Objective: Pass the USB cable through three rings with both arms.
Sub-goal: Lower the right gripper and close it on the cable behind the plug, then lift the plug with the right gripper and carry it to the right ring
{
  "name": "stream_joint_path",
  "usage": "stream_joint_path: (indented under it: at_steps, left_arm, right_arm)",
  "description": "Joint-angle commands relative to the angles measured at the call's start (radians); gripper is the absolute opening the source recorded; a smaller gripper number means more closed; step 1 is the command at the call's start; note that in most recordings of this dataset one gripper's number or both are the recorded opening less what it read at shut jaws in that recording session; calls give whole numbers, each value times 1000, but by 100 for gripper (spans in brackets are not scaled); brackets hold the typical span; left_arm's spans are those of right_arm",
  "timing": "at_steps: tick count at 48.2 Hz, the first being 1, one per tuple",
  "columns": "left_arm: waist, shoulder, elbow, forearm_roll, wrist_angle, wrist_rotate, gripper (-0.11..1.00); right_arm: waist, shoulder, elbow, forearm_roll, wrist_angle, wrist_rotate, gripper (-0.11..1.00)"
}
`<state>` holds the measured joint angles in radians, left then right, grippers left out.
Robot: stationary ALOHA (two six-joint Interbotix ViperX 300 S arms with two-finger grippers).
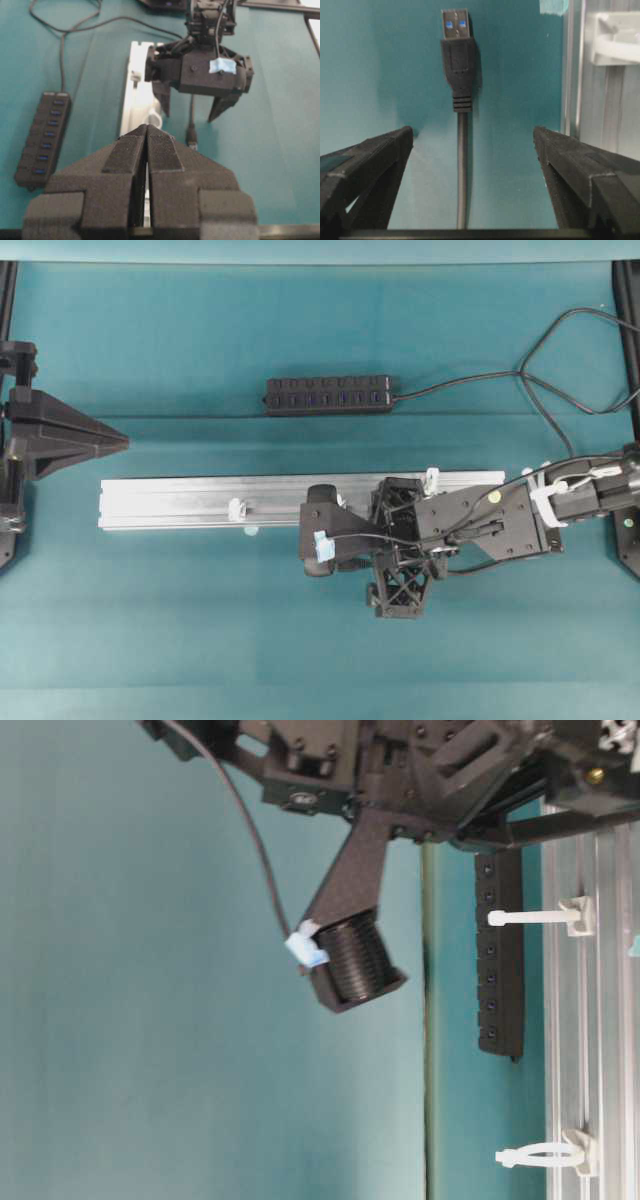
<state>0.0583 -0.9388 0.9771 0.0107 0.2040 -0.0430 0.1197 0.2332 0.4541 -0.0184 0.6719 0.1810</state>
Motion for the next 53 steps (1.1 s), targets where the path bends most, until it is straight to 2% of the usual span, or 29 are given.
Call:
stream_joint_path:
  at_steps: [1,16,28,35,39,53]
  left_arm:
    - [0,5,-11,0,-5,-2,2]
    - [-2,3,-8,2,-5,-2,2]
    - [0,-5,-8,2,-5,-2,2]
    - [0,-6,-8,2,-6,-2,2]
    - [0,-8,-9,2,-5,-2,2]
    - [0,-8,-9,2,-6,-2,2]
  right_arm:
    - [3,-6,5,-3,-14,6,70]
    - [2,-2,14,-6,-23,-5,70]
    - [2,5,3,-9,-23,-38,69]
    - [3,5,3,-9,-18,-40,65]
    - [0,5,3,-8,-23,-41,60]
    - [-2,11,2,-9,-23,-41,29]
